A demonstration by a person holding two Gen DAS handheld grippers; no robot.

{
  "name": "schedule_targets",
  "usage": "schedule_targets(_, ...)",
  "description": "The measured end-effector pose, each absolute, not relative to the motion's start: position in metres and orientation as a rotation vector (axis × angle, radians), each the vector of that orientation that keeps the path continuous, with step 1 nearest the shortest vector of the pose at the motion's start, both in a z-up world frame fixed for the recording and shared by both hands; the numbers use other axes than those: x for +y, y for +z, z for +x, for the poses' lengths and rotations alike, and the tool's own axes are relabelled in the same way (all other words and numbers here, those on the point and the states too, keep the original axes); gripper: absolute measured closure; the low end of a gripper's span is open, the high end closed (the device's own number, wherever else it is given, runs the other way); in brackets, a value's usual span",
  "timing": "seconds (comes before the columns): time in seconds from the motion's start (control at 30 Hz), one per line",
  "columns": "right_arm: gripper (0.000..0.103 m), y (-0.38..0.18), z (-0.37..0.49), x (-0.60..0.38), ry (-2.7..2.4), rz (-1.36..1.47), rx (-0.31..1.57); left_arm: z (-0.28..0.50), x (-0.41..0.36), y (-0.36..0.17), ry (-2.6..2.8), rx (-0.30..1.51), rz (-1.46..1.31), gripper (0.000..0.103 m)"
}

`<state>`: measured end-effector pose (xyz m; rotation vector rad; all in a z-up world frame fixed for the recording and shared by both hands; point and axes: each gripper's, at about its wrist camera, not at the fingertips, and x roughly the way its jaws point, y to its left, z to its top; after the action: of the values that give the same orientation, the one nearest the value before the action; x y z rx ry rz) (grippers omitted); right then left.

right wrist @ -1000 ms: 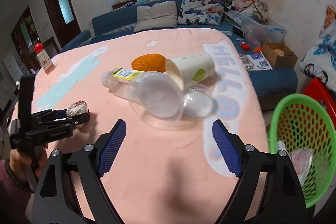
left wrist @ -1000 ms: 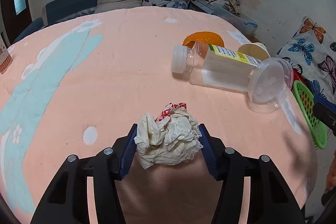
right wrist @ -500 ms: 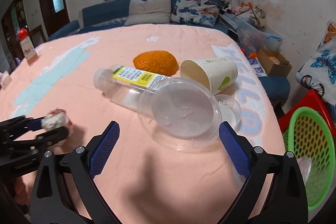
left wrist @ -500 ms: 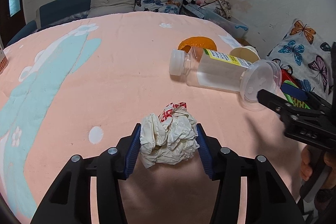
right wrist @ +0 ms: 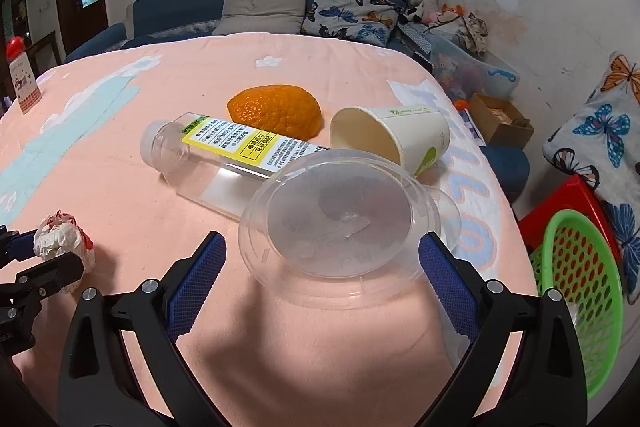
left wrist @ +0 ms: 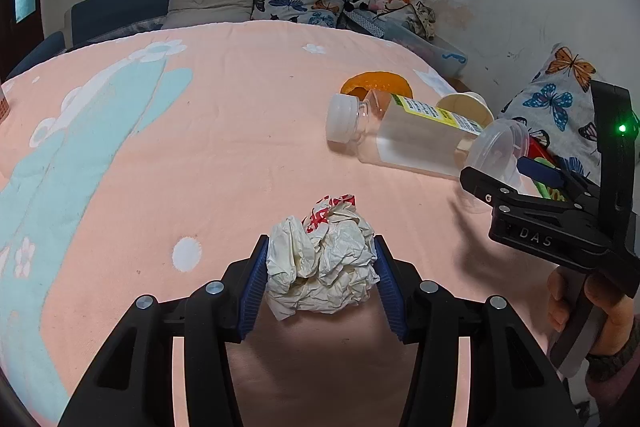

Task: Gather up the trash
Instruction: 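Grasp the clear plastic lid with the right tool while the left tool holds the tissue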

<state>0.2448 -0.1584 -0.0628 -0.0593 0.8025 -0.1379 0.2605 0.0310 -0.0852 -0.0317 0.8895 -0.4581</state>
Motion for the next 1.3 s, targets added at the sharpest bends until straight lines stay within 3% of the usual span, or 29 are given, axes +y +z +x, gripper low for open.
schedule_targets(0.1,0.013,-0.063,0.245,-0.158,-0.13,-0.068,0.801,0.26,0.032,-0.085,-0.458,0.888,-0.035,0.054)
schedule_targets(0.27,0.034,-0.064,0.244,-0.161,-0.105,-0.064,0.818,0.26,0.032,-0.085,-0.456,0.887,-0.038,0.054)
schedule_targets(0.5,0.052,-0.061,0.237,-0.167,-0.071,-0.018,0.813,0.258,0.031,-0.083,-0.458,0.884,-0.035,0.054)
schedule_targets(0.57,0.063,-0.059,0.234,-0.167,-0.058,-0.014,0.806,0.258,0.03,-0.081,-0.457,0.882,-0.038,0.054)
schedule_targets(0.73,0.07,-0.055,0.225,-0.172,-0.028,0.01,0.799,0.256,0.029,-0.079,-0.459,0.879,-0.038,0.054)
schedule_targets(0.87,0.067,-0.054,0.22,-0.176,-0.012,0.035,0.804,0.254,0.028,-0.079,-0.459,0.877,-0.037,0.054)
schedule_targets(0.9,0.062,-0.053,0.218,-0.177,-0.006,0.045,0.802,0.254,0.028,-0.079,-0.459,0.879,-0.039,0.054)
schedule_targets(0.97,0.043,-0.049,0.214,-0.178,0.0,0.055,0.785,0.255,0.029,-0.08,-0.456,0.88,-0.04,0.054)
schedule_targets(1.3,0.016,-0.036,0.202,-0.187,0.003,0.081,0.723,0.257,0.033,-0.082,-0.464,0.88,-0.059,0.054)
